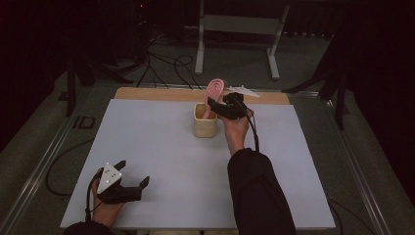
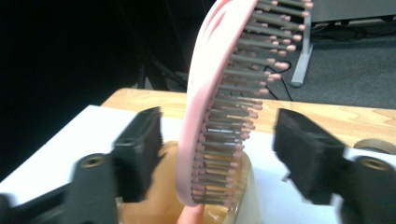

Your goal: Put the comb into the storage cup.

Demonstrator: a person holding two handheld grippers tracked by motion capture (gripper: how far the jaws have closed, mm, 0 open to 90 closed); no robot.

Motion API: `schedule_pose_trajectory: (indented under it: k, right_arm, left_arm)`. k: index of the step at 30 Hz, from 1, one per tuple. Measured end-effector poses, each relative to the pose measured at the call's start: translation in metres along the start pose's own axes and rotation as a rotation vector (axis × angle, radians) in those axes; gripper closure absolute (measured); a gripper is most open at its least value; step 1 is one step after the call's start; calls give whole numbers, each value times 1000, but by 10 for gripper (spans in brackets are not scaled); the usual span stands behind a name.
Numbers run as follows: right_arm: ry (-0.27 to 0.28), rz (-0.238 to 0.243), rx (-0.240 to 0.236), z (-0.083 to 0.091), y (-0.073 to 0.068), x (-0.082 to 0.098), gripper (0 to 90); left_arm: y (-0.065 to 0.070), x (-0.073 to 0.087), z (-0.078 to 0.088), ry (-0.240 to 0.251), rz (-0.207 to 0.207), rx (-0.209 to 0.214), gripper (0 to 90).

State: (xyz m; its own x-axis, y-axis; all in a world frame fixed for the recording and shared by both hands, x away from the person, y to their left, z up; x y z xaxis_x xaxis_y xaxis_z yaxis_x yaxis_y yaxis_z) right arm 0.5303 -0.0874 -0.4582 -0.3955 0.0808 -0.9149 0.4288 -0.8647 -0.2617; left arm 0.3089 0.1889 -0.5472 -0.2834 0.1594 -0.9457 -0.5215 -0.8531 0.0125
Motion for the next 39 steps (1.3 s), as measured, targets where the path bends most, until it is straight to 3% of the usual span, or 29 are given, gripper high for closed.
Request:
schedule_pose_trajectory:
  k: [2,4,10,24,33,39]
  right_arm:
    - [-22,28,6,1,-1,2,173]
    - [-41,55,12,2,-1,4,134]
    - [-81,106,17,7,0,7,99]
    - [-136,294,16,28,-11,17,82]
    - [-155,346,6,49,-9,31,82]
    - [-152,320,18,70,0,40,82]
  left_arm:
    - [0,0,0,-1,0,-2,2]
    - [0,0,0,-2,-1,-2,2]
    - [-1,0,0,2,0,-9,2]
    - [-9,-2,4,24,22,-54,0]
    - [-11,-2,4,25,19,-68,0]
    - [-13,-2,5,18,19,-76,0]
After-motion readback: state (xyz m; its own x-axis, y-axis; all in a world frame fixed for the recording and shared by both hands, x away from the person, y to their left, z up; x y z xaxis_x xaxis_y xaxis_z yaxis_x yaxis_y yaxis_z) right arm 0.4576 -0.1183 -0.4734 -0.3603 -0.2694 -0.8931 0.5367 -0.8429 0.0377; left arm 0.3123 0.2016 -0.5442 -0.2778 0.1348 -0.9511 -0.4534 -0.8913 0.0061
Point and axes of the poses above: each handheld gripper's, and its own axes: z roughly backward along the jaws, x roughly out of its underside, y roughly to its right, the point moved 9 cm from there along -z, roughly forward along the jaws, and after that the axes turned 5 degrees about y, right-handed, at the moved point
